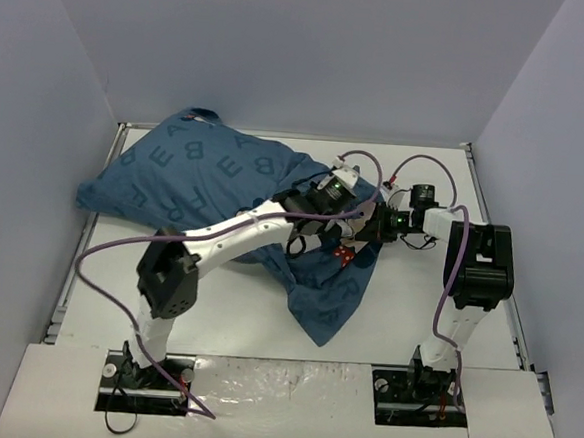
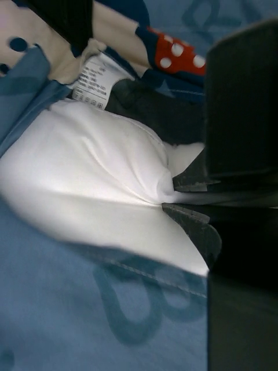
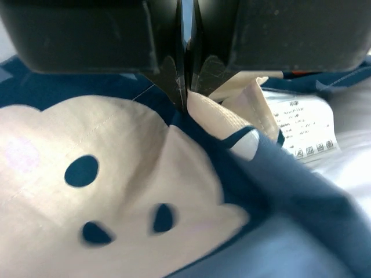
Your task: Remove the pillowcase from the pillow
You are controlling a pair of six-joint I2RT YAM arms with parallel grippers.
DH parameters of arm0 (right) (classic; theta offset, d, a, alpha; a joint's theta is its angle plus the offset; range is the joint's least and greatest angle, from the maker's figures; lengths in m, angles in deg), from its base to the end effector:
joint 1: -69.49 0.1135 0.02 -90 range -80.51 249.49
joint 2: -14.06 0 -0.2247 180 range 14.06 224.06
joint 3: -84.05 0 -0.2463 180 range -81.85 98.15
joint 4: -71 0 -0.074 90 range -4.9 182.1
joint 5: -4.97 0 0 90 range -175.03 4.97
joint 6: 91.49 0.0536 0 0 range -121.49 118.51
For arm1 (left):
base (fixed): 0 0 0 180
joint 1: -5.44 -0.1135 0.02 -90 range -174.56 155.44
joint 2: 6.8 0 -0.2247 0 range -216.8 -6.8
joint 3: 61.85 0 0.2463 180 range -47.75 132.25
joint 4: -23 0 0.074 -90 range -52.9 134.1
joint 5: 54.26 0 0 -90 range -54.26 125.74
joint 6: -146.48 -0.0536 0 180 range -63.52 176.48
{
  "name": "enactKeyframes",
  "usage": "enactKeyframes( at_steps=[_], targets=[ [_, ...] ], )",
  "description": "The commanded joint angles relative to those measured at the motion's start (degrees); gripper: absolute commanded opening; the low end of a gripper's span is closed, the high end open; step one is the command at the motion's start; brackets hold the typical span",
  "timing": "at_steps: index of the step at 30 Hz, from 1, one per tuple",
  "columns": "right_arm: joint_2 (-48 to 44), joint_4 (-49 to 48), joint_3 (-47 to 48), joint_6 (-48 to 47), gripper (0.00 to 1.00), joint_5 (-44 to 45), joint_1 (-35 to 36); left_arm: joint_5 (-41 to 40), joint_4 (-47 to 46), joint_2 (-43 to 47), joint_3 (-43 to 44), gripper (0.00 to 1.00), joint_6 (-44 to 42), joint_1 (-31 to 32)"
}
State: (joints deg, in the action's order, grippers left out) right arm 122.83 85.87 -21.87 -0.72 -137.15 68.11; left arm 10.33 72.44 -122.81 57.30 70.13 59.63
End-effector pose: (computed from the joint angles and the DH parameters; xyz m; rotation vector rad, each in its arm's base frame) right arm 0.3651 0.0335 0.1047 -0.3587 2.2307 1.0830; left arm 0.2814 -0.3507 0.2404 0.5951 2.2049 -0.0834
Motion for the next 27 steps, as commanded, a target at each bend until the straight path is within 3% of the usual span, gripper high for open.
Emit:
enactKeyframes(
  at_steps=[1, 8, 17, 22, 26, 27],
  targets=[
    [-0.1, 0.7, 0.4, 1.2, 0.0, 6.5, -0.7, 2.5, -3.7, 12.5, -4.3, 0.02, 5.9, -4.9],
    [2.1, -0.1, 4.4, 2.6, 0.0, 6.8, -0.7, 12.8, -11.8, 25.4, -18.2, 0.02, 6.3, -6.3],
    [4.2, -0.4, 11.7, 5.3, 0.0, 10.8, -1.5, 16.3, -14.7, 35.3, -26.5, 0.02, 7.4, -7.9],
    [1.1, -13.3, 12.1, 12.8, 0.0, 1.9, -4.5, 20.1, -11.8, 36.5, -30.3, 0.02, 7.7, -9.0],
    [-2.5, -19.1, 12.0, 14.2, 0.0, 1.4, -5.2, 22.2, -12.2, 37.2, -33.4, 0.02, 8.3, -9.0],
    [-2.7, -25.1, 11.5, 18.6, 0.0, 0.4, -5.9, 22.8, -12.2, 37.3, -33.9, 0.02, 8.3, -9.0]
  ],
)
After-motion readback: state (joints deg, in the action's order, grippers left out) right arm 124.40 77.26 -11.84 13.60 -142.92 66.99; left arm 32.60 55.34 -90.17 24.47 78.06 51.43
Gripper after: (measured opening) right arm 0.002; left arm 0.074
